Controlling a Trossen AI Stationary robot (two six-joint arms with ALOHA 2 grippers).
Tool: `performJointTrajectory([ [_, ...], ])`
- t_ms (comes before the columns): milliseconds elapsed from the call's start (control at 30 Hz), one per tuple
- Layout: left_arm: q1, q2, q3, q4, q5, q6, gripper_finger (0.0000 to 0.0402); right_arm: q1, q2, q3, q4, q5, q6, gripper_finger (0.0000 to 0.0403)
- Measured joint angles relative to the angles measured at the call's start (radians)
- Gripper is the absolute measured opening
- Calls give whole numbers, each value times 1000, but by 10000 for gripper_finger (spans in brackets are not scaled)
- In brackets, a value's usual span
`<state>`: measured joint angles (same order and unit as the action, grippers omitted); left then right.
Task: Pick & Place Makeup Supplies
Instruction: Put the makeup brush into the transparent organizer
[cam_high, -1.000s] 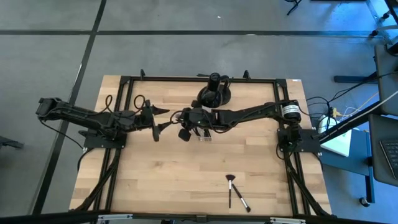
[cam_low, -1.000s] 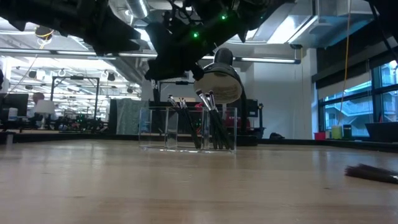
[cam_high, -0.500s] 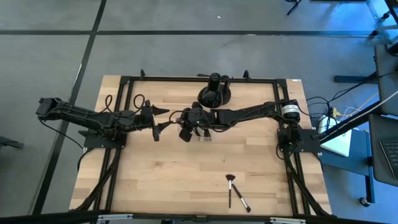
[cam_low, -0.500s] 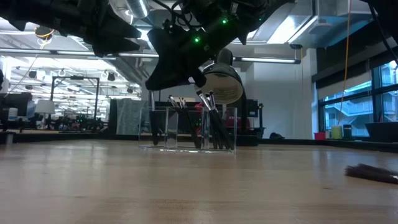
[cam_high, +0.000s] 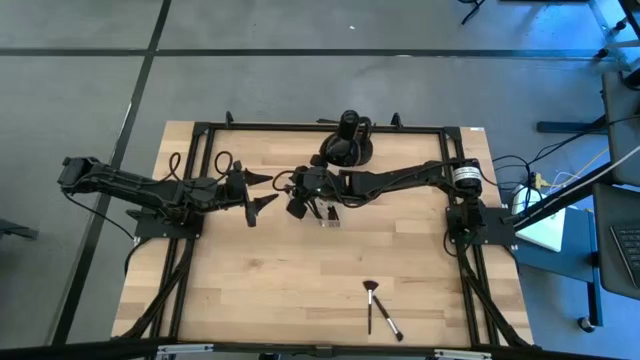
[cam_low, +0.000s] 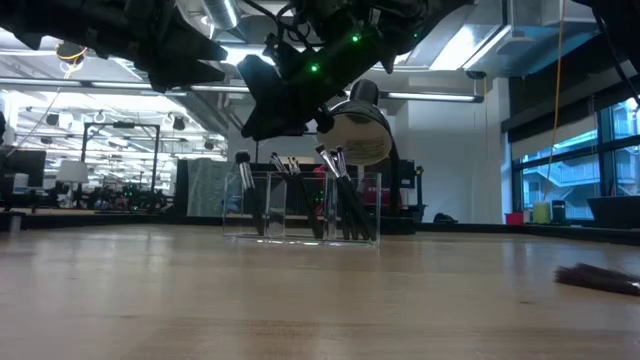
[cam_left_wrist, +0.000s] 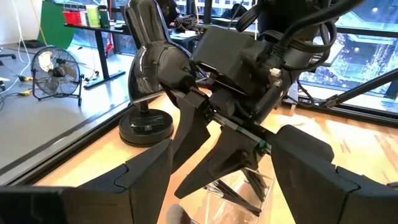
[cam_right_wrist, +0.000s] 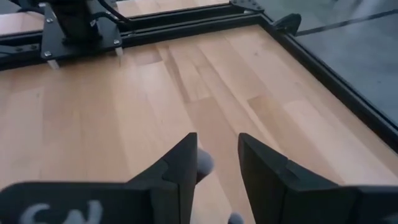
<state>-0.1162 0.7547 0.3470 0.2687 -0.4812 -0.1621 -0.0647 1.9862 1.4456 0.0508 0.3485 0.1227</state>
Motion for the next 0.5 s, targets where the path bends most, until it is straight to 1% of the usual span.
performJointTrajectory([
  [200, 0, 0, 0, 0, 11, 7, 267, 29, -5, 0, 2, 4, -42, 118],
  [333, 0, 17, 0, 1, 36, 5, 267, 81, -54, 0, -24, 4, -80, 118],
  [400, 0, 44, 0, 2, 49, -8, 267, 111, -90, 0, -66, 33, -88, 118],
  [500, 0, 118, 0, 40, 81, -26, 267, 163, -155, 0, -163, 98, -96, 118],
])
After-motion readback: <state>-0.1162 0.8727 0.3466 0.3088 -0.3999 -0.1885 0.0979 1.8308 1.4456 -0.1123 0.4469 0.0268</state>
